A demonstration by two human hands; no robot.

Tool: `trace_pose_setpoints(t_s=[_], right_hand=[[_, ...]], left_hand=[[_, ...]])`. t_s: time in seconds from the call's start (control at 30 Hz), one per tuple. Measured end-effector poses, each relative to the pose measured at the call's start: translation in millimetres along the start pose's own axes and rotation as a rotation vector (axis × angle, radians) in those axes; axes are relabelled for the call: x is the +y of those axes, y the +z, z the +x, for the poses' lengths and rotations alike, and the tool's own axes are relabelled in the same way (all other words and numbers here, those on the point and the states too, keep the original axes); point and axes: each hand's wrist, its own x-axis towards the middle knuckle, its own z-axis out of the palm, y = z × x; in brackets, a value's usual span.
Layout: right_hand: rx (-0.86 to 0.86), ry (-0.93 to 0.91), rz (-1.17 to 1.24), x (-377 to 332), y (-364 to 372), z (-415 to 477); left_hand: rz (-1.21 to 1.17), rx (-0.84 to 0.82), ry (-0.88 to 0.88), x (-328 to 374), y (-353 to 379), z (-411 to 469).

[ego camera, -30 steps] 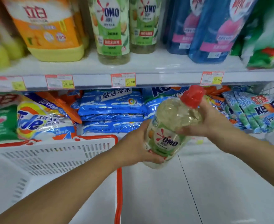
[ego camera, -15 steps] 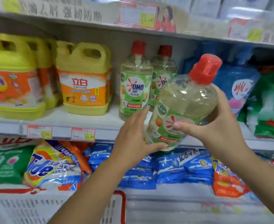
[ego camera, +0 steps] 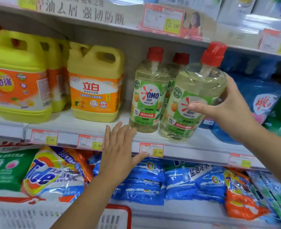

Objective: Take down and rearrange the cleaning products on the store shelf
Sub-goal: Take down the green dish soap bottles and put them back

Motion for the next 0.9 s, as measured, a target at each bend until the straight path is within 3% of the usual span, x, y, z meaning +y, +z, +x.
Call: trace_pose_setpoints(t_s=[0.2, 0.47, 0.77, 0.83, 0.9], right_hand=[[-0.047, 0.004, -0.073, 9.2, 7.9, 7.5], [0.007, 0.282, 0.008, 48.7, 9.9, 32.5], [0.077, 0.332, -0.007, 71.5, 34.3, 36.7], [0.253, 0.251, -0.148, 63.3, 40.7, 24.8], [0.427, -0.036, -0.297, 45.5, 53.7, 2.1]], left_hand=[[0.0, 0.012, 0.018, -2.2, 3.0, 0.7], [0.004, 0.017, 0.032, -4.6, 6.5, 0.2], [-0.021, -0.06, 0.039, -6.2, 0.0, 0.4], [-0.067, -0.066, 0.059, -11.9, -7.4, -1.2], [-0.156, -0.026, 0.058, -25.2, -18.8, -2.7]])
